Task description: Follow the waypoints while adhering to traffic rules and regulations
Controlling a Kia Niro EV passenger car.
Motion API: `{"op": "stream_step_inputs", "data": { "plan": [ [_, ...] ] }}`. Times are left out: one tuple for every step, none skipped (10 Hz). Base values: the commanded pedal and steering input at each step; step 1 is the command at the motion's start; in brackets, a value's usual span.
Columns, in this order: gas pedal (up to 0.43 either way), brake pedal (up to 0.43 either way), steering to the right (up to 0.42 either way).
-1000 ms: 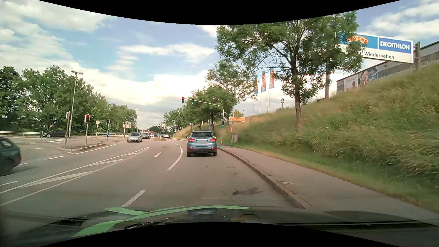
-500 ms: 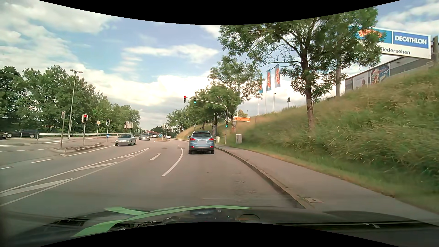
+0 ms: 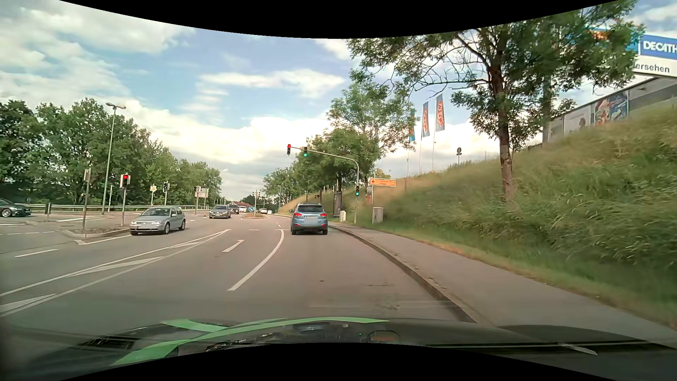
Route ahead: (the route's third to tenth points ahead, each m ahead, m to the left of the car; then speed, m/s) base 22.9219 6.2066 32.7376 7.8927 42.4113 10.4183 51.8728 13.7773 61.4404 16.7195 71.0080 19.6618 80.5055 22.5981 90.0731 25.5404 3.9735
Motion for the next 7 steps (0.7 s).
{"op": "stream_step_inputs", "data": {
  "plan": [
    [0.358,0.0,-0.067],
    [0.358,0.0,-0.068],
    [0.35,0.0,-0.068],
    [0.35,0.0,-0.068],
    [0.35,0.0,-0.066],
    [0.35,0.0,-0.066],
    [0.35,0.0,-0.066]
  ]
}}
